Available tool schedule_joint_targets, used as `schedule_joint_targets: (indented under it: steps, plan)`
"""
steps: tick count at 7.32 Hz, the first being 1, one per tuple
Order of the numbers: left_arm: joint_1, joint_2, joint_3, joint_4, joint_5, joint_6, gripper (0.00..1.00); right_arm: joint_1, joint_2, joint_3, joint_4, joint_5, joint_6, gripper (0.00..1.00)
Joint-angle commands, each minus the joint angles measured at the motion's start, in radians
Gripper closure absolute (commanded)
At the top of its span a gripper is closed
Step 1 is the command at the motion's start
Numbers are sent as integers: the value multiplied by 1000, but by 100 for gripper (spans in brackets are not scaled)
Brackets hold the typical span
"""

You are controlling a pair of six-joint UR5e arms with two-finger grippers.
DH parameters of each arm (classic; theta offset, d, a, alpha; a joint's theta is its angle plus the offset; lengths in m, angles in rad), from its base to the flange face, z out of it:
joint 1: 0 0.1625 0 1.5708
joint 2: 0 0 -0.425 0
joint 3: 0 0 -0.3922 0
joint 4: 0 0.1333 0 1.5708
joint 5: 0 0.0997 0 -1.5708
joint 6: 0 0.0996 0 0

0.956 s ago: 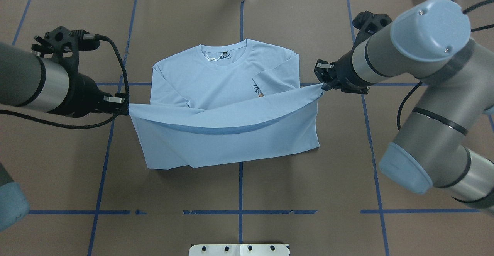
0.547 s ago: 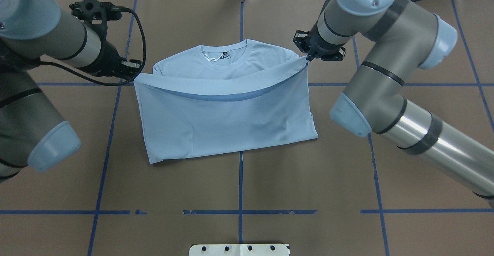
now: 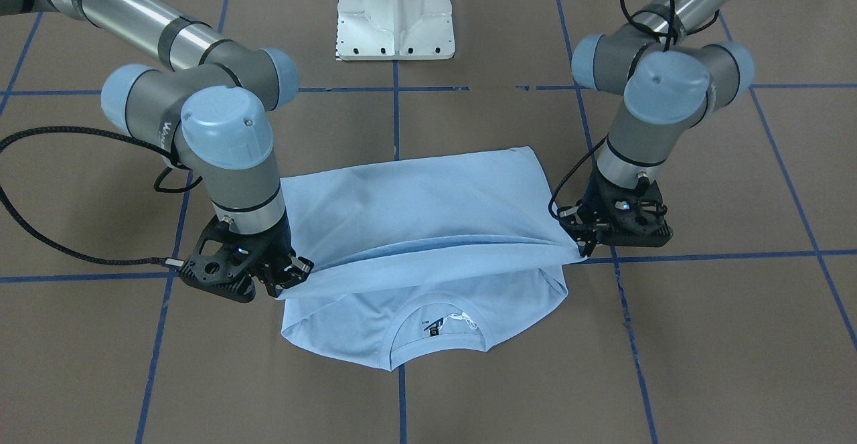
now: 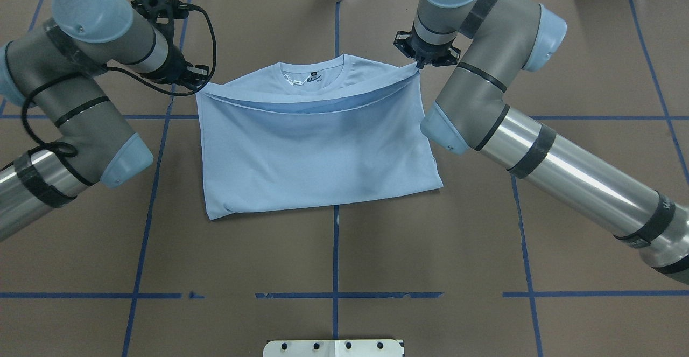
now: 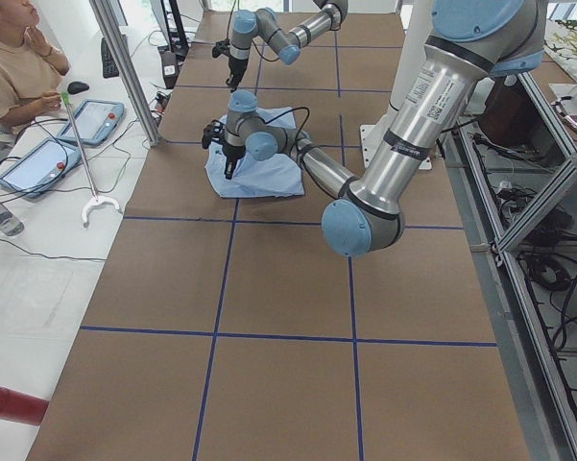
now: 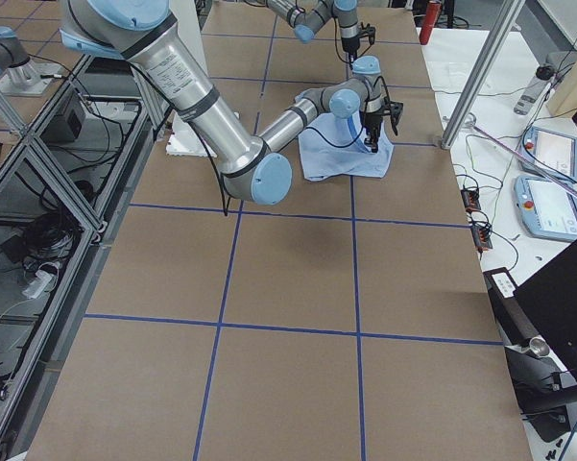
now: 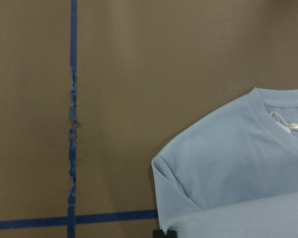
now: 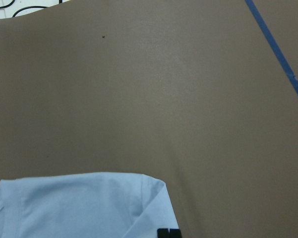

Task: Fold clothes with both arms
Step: 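Lift the hem with both grippers and fold it toward the collar, then release the hem at the collar and raise both grippers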

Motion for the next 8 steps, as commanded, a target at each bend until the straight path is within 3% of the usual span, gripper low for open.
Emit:
schedule_joint_targets:
  steps: [1, 5, 6, 7, 8]
  plan:
    - [3, -47, 176, -105, 35, 6, 100, -4, 41, -147, 62, -28, -28, 100]
    - [10, -68, 203, -134, 33, 24, 100, -25, 42, -148, 64, -28, -37, 100]
    - [7, -56, 202, -180, 29, 23, 72, -25, 35, -148, 84, -28, -48, 14]
    - [8, -32, 198, -220, 26, 26, 1, -27, 29, -148, 130, -31, -121, 0]
    - [8, -16, 162, -238, 21, 33, 0, -7, 32, -143, 128, -16, -181, 0]
